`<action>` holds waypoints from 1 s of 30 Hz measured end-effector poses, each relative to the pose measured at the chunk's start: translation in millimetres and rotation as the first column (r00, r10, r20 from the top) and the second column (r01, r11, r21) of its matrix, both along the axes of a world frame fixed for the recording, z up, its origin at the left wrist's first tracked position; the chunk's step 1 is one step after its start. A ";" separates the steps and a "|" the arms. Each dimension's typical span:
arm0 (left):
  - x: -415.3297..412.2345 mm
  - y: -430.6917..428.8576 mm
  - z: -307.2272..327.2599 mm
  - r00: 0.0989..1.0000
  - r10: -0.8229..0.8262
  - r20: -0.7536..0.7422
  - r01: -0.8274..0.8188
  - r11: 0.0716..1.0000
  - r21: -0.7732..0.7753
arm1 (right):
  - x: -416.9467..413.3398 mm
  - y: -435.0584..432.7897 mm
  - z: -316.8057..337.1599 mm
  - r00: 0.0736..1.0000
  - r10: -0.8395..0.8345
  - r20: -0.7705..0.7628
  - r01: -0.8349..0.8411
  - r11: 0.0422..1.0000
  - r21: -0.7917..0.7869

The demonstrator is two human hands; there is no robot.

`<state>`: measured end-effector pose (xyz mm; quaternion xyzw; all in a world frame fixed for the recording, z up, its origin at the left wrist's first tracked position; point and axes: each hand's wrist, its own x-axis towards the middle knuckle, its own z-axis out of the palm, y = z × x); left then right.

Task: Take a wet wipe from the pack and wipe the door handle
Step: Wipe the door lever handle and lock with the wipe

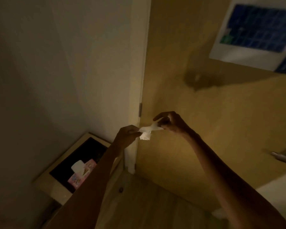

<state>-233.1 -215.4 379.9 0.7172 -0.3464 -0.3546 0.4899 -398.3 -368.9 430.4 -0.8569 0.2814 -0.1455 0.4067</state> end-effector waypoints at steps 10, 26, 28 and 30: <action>-138.8 -56.6 16.2 0.986 -0.056 -0.159 0.045 0.996 -0.072 | -161.7 -24.3 4.8 0.986 -0.143 -0.082 0.151 0.984 0.095; -253.8 -88.3 24.9 0.887 -0.267 -0.376 0.270 0.962 -0.046 | -279.3 -39.8 5.5 0.960 -0.278 0.027 0.279 0.958 -0.067; -262.9 -95.2 23.7 0.903 -0.343 -0.258 0.340 0.939 -0.055 | -284.0 -41.7 7.9 0.954 -0.299 0.024 0.300 0.950 -0.090; -270.0 -102.7 20.0 0.917 -0.396 -0.057 0.395 0.918 -0.026 | -288.1 -43.8 8.6 0.946 -0.324 0.023 0.324 0.942 -0.086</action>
